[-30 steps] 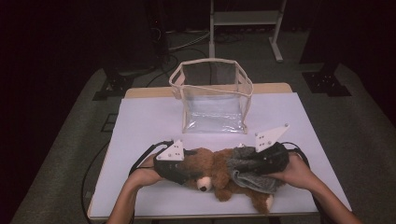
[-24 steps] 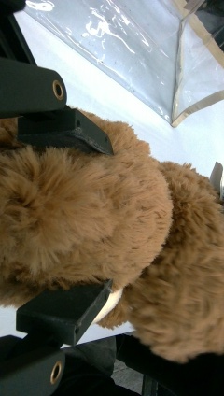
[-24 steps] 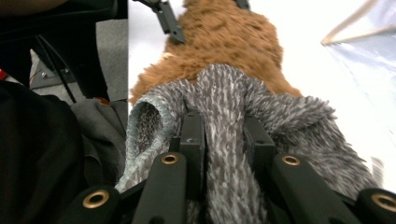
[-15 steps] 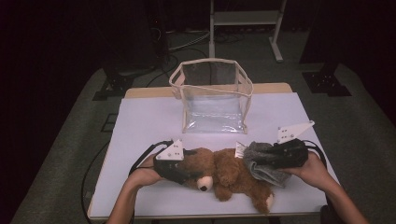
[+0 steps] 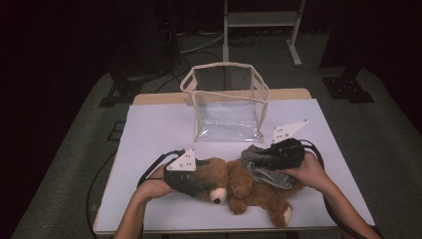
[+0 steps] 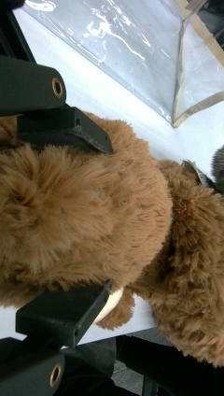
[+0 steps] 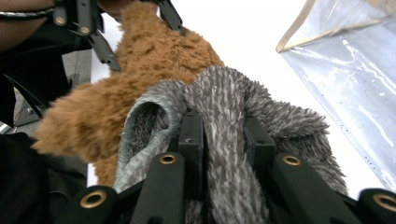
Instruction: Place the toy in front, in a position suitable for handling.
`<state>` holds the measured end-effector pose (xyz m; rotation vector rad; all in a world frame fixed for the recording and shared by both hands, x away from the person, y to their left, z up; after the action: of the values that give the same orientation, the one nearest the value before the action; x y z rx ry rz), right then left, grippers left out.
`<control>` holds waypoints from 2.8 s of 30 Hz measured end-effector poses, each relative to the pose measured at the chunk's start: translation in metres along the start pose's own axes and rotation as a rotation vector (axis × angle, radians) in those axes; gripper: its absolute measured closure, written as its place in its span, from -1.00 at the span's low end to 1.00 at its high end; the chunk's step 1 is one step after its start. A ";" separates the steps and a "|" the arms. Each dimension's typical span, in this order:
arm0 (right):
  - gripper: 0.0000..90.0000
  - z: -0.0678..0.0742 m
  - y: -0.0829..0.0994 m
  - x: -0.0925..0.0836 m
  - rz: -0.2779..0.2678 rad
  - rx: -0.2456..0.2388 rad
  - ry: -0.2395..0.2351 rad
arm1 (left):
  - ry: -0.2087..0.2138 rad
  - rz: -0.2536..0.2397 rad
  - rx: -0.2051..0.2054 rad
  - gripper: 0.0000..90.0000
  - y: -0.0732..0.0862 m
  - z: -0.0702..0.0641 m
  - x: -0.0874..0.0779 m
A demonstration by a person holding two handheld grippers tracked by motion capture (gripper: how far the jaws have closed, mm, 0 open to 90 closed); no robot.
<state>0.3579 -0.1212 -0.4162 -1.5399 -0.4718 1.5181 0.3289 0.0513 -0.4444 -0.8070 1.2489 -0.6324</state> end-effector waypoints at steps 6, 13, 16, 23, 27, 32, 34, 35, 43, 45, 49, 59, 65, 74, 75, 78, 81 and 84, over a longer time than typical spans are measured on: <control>0.62 0.005 0.015 0.002 -0.052 0.070 -0.032 | 0.040 -0.049 -0.036 -0.47 -0.006 -0.001 -0.002; 0.62 0.031 0.035 -0.006 -0.155 0.087 -0.034 | 0.056 -0.080 -0.082 -0.66 -0.019 -0.009 0.004; 0.62 0.039 0.039 -0.007 -0.157 0.066 -0.021 | 0.055 -0.090 -0.050 -0.60 -0.017 -0.013 0.011; 0.62 0.038 0.039 -0.006 -0.164 0.055 -0.017 | 0.052 -0.190 -0.088 -0.51 -0.012 -0.008 0.009; 0.62 0.036 0.039 -0.007 -0.174 0.057 -0.009 | 0.028 -0.185 -0.109 -0.58 -0.013 -0.003 0.009; 0.62 0.034 0.040 -0.008 -0.185 0.063 -0.013 | 0.008 -0.098 -0.128 -0.83 -0.009 0.000 0.003; 0.62 0.034 0.041 -0.008 -0.187 0.063 -0.012 | 0.008 -0.069 -0.134 -0.92 -0.006 0.000 0.003; 0.62 0.034 0.041 -0.008 -0.185 0.060 -0.012 | 0.008 -0.037 -0.134 -0.96 -0.003 0.000 0.004; 0.62 0.035 0.041 -0.008 -0.183 0.055 -0.002 | 0.044 0.071 -0.091 -1.00 -0.001 -0.007 0.025; 0.62 0.034 0.041 -0.008 -0.182 0.057 -0.001 | 0.046 0.085 -0.081 -0.99 -0.004 -0.005 0.028; 0.61 0.025 0.040 -0.012 -0.190 0.097 -0.008 | 0.019 0.093 -0.026 -0.52 -0.011 0.002 0.028; 0.61 -0.022 0.017 -0.020 -0.191 0.164 0.018 | -0.048 0.120 0.078 -0.25 -0.039 0.047 0.022; 0.61 -0.044 -0.003 -0.001 -0.173 0.180 0.009 | -0.067 0.099 -0.010 -0.29 -0.020 0.062 0.010; 0.62 0.002 0.007 0.024 -0.176 0.143 -0.049 | -0.127 0.011 -0.160 -0.95 -0.002 0.044 -0.004; 0.62 0.008 0.007 0.023 -0.175 0.128 -0.044 | -0.105 0.032 -0.156 -0.91 0.001 0.039 -0.001; 0.62 0.026 0.008 0.020 -0.171 0.097 -0.052 | -0.098 0.062 -0.104 -0.73 0.008 0.026 0.003; 0.62 0.030 0.003 0.012 -0.169 0.068 -0.042 | -0.098 0.073 -0.069 -0.63 0.012 0.016 0.000; 0.62 0.010 -0.006 0.001 -0.190 0.092 0.016 | -0.081 0.074 -0.049 -0.60 0.015 0.008 -0.002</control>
<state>0.3502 -0.1142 -0.4108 -1.3942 -0.5172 1.3618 0.3361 0.0629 -0.4543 -0.8151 1.2187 -0.5067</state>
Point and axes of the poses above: each handheld gripper's, and its own axes: x roughly forward along the jaws, y roughly out of its underside, z roughly to its left, the point moved 10 cm from there along x, roughly forward along the jaws, and after that the axes turned 2 degrees about x, right-handed, at the moved point
